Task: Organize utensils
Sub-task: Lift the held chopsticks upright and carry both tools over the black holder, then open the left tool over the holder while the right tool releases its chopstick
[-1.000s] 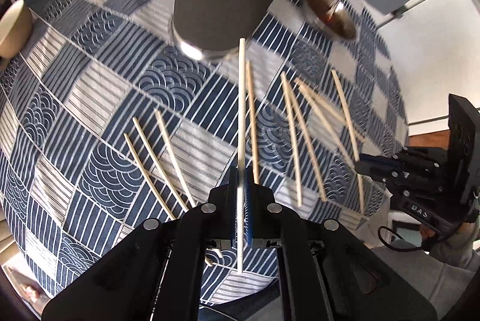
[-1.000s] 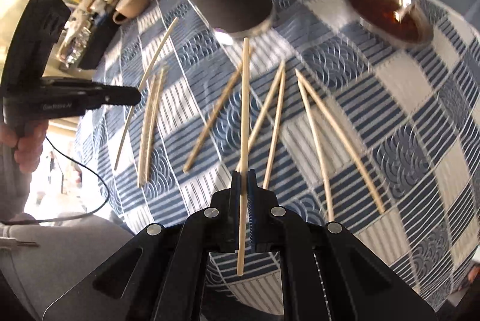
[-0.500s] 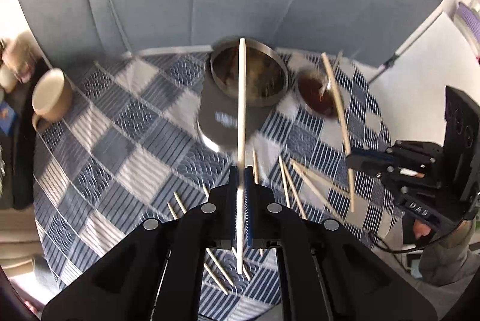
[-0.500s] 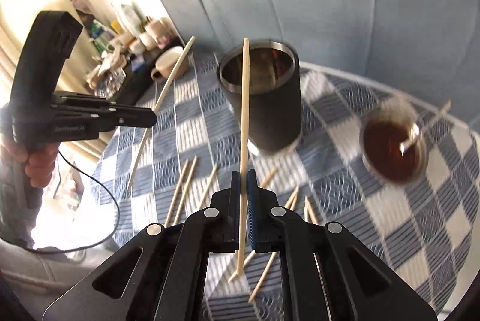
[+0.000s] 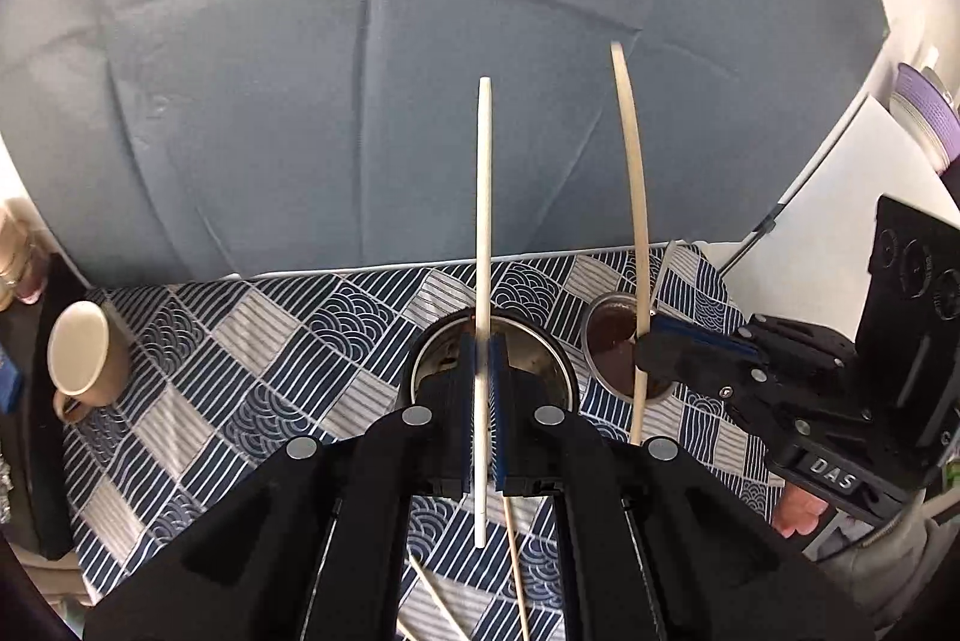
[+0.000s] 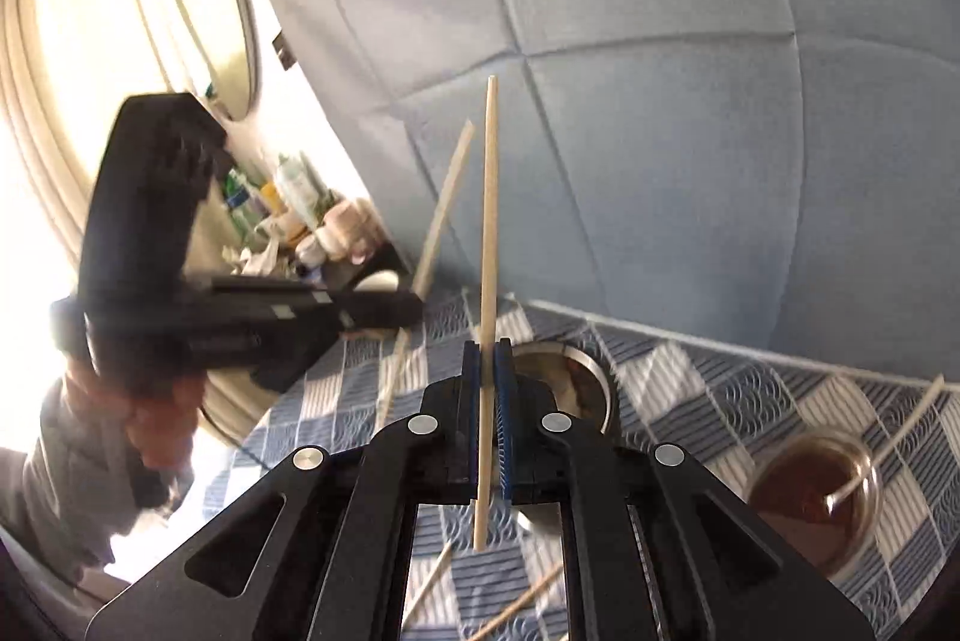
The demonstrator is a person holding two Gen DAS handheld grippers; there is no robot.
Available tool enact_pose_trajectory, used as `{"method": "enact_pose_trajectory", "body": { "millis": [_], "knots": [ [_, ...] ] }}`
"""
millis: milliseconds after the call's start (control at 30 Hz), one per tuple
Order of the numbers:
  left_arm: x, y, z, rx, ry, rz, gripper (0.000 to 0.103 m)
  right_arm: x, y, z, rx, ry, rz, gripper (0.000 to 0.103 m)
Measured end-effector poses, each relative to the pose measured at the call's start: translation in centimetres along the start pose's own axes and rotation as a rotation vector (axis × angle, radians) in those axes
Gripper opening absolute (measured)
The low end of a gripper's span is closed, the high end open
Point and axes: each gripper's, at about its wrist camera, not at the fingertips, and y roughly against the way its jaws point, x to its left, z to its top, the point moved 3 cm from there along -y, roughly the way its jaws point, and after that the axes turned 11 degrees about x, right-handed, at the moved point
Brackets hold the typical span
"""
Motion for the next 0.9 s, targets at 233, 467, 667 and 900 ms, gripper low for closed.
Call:
{"method": "enact_pose_trajectory", "body": {
  "millis": [233, 467, 667, 900],
  "knots": [
    [0.4, -3.0, 1.9, -0.023, -0.018, -0.033, 0.005, -2.2, -3.3, 1.7, 0.01, -0.022, -0.012, 0.005],
    [0.2, -4.5, 1.9, -0.054, -0.042, -0.038, 0.005, -4.0, -5.8, 1.5, 0.019, -0.075, 0.001, 0.005],
    [0.6, -6.3, 0.3, -0.025, -0.029, -0.049, 0.005, -4.7, -7.4, 0.2, 0.061, -0.091, 0.007, 0.005],
    [1.2, -7.2, -1.5, 0.016, -0.02, -0.034, 0.005, -5.2, -8.1, -1.0, 0.098, -0.106, -0.01, 0.005]
  ]
}}
